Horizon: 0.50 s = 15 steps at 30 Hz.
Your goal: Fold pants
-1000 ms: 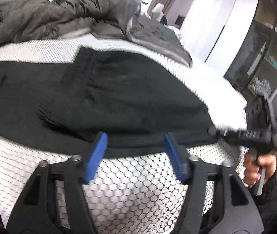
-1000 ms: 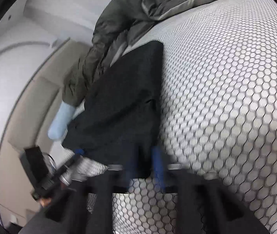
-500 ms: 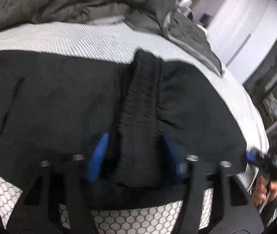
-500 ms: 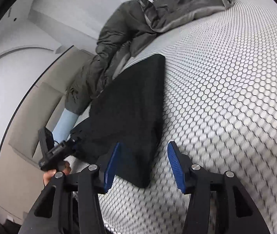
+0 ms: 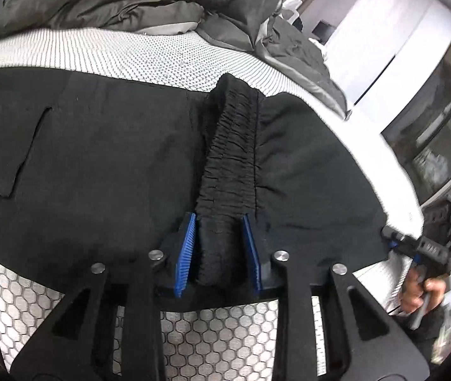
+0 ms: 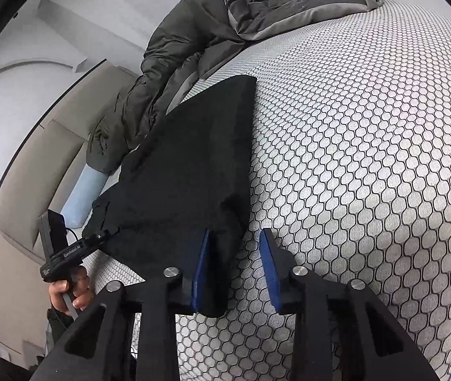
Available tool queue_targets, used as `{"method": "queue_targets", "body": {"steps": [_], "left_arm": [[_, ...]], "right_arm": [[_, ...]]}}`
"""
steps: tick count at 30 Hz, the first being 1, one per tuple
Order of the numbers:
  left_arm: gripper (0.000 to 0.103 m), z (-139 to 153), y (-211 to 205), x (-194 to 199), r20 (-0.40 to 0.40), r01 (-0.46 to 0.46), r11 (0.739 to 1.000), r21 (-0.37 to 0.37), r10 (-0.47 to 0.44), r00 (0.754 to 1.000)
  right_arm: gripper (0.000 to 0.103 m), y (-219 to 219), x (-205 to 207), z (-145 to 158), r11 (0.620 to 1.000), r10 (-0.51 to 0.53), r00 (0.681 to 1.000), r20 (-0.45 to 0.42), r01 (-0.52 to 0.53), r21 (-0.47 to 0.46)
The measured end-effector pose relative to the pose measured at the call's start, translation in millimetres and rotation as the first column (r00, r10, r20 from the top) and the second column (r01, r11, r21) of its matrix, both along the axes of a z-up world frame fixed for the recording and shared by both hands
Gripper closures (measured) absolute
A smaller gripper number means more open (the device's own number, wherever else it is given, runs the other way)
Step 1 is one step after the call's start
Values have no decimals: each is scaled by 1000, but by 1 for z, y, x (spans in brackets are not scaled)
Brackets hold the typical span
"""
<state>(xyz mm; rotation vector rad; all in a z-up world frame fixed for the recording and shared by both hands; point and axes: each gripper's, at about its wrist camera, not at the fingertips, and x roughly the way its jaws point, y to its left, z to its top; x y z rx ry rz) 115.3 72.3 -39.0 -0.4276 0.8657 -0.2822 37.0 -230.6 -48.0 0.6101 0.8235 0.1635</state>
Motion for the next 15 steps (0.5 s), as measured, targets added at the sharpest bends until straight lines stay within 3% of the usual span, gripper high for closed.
{"method": "queue_targets", "body": {"steps": [2,7,11,15], "left_arm": [[68,-4,5,5,-23,15,998,-60,-17,1000],[51,-1,0,-6,-7,45,998,-34,-45,999],[52,-4,-15,-9,9,42,998,56,-42,999],[59,-4,-20,-10,16,33,995,90,-35,999]], "right_arm": [[59,1,-5,1,1000,8,1000,8,-8,-7],[58,24,-5,7,993,35,999,4,-34,-114],[70,46,0,5,972,60,998,-12,-62,-226],[74,49,3,3,967,67,998,-19,-69,-243]]}}
